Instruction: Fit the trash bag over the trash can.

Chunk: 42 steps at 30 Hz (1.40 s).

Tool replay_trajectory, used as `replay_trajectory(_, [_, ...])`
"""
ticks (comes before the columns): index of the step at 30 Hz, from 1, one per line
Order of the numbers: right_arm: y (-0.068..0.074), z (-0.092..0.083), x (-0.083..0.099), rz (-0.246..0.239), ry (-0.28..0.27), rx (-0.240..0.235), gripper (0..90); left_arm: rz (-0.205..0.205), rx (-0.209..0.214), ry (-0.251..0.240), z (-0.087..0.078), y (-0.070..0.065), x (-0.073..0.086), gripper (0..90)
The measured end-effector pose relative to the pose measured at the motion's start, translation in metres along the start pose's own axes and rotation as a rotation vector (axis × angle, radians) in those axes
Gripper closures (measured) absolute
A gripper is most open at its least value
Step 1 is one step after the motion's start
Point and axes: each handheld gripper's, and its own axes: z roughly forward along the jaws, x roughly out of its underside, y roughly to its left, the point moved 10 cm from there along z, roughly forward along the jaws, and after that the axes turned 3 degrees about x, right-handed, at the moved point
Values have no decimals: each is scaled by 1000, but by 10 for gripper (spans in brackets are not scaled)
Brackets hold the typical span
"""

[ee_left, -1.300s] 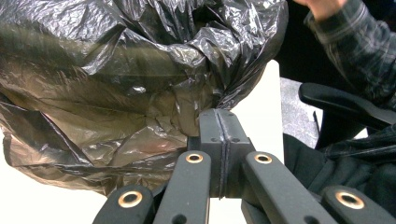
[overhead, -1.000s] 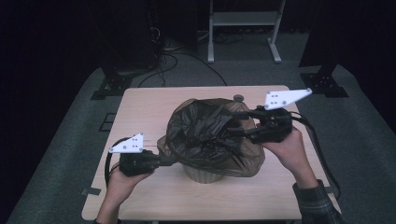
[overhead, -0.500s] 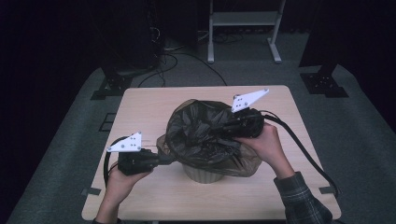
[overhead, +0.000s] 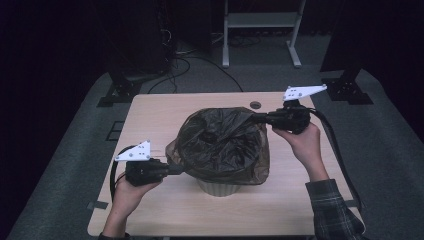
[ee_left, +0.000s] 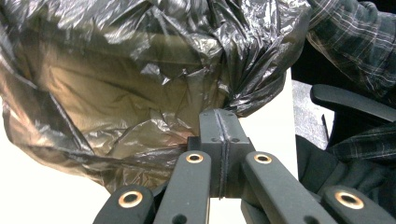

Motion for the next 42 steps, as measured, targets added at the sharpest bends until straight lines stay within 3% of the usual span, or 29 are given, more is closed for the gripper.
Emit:
replay_trajectory(7, [-33,-3,15,80,-23,43,900,-24,1,9,-3,6,8,900])
replay_trajectory(12, [-49,5,31,117,-1,82,900,-40,-16,65,1,13,20,900])
replay_trajectory(18, [-52,23,53,139,49,80,900,-76,-29,150,14,25,44,900])
replay_trajectory(22, [-51,33,63,142,78,72,900,-102,-14,167,22,29,55,900])
replay_trajectory(30, [-46,40,73,146,97,52,900,-108,36,227,40,24,68,900])
replay_trajectory(34, [-45,40,74,146,99,51,898,-103,39,230,41,22,67,897])
replay_trajectory(36, [-47,38,73,133,90,73,838,-100,37,218,37,22,64,816])
replay_trajectory(39, [-49,32,67,141,64,85,658,-82,25,175,23,20,54,593])
replay_trajectory(42, [-48,20,58,137,17,88,570,-29,6,154,4,15,41,418])
